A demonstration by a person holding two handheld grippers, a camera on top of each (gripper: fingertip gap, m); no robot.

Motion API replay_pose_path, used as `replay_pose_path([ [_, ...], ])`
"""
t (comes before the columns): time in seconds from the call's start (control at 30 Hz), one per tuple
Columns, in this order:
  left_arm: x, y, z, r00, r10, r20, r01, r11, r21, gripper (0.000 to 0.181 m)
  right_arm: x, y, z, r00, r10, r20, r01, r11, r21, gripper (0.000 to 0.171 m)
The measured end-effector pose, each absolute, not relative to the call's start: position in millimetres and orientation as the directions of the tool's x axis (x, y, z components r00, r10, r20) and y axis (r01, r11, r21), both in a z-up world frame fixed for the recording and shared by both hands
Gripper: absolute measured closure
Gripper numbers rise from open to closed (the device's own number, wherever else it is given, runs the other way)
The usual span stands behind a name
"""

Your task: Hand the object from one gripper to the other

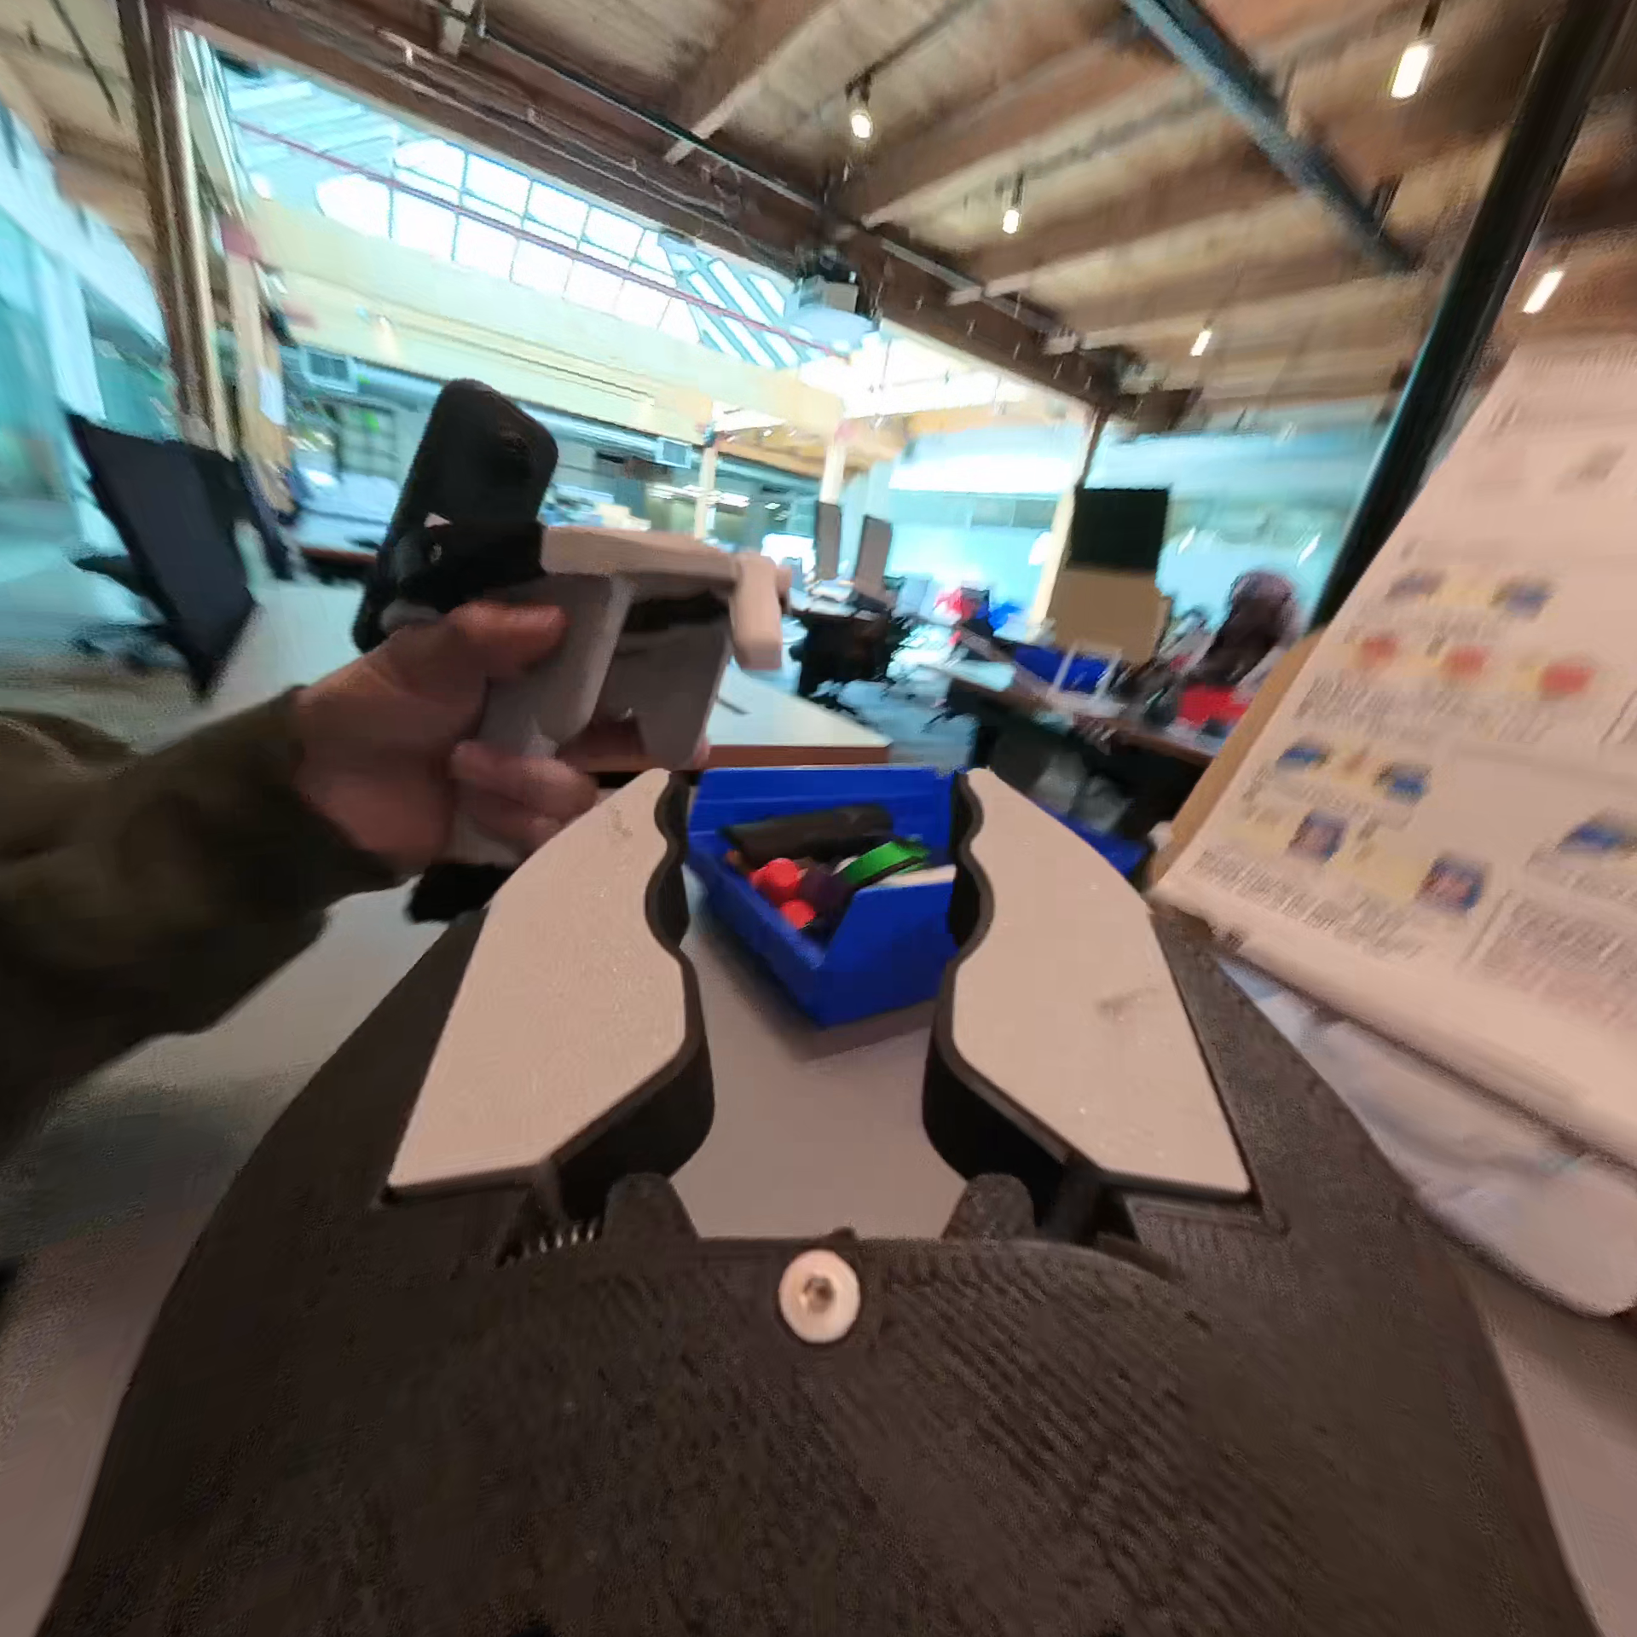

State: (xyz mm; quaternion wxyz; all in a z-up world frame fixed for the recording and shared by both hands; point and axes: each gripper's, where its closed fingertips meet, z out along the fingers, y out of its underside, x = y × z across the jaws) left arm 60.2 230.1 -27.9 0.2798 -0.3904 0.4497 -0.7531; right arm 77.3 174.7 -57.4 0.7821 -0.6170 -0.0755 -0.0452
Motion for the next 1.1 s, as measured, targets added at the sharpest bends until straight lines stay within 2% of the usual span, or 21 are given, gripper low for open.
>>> replay_pose_path([
  [0.07,60,212,-39,-0.556,-0.729,0.399,0.038,-0.503,-0.864,0.162,68,173,-52,0.935,-0.069,0.348,0.354,0.260,-0.898,0.119],
  [0.13,62,200,-47,-0.564,-0.689,0.455,-0.002,-0.550,-0.835,0.162,61,172,-53,0.887,-0.103,0.449,0.461,0.246,-0.853,0.125],
  [0.37,63,178,-54,-0.609,-0.631,0.481,-0.077,-0.556,-0.828,0.162,59,171,-60,0.851,-0.114,0.512,0.524,0.204,-0.827,0.149],
  [0.53,66,172,-54,-0.601,-0.632,0.488,-0.092,-0.552,-0.828,0.162,61,168,-64,0.786,-0.167,0.596,0.618,0.177,-0.766,0.153],
  [0.6,69,172,-59,-0.580,-0.641,0.503,-0.115,-0.547,-0.829,0.162,64,165,-62,0.719,-0.223,0.659,0.693,0.150,-0.705,0.153],
  [0.77,73,167,-63,-0.572,-0.588,0.573,-0.190,-0.584,-0.789,0.162,71,162,-70,0.423,-0.284,0.861,0.895,-0.018,-0.446,0.157],
  [0.9,76,164,-67,-0.558,-0.584,0.590,-0.218,-0.583,-0.783,0.162,73,159,-74,0.324,-0.279,0.904,0.933,-0.067,-0.354,0.159],
  [1.0,77,162,-69,-0.563,-0.585,0.583,-0.225,-0.570,-0.790,0.162,75,156,-76,0.364,-0.254,0.896,0.918,-0.064,-0.391,0.159],
  [1.1,81,164,-72,-0.567,-0.694,0.444,-0.142,-0.449,-0.882,0.157,78,156,-78,0.567,-0.183,0.803,0.816,-0.009,-0.579,0.159],
])
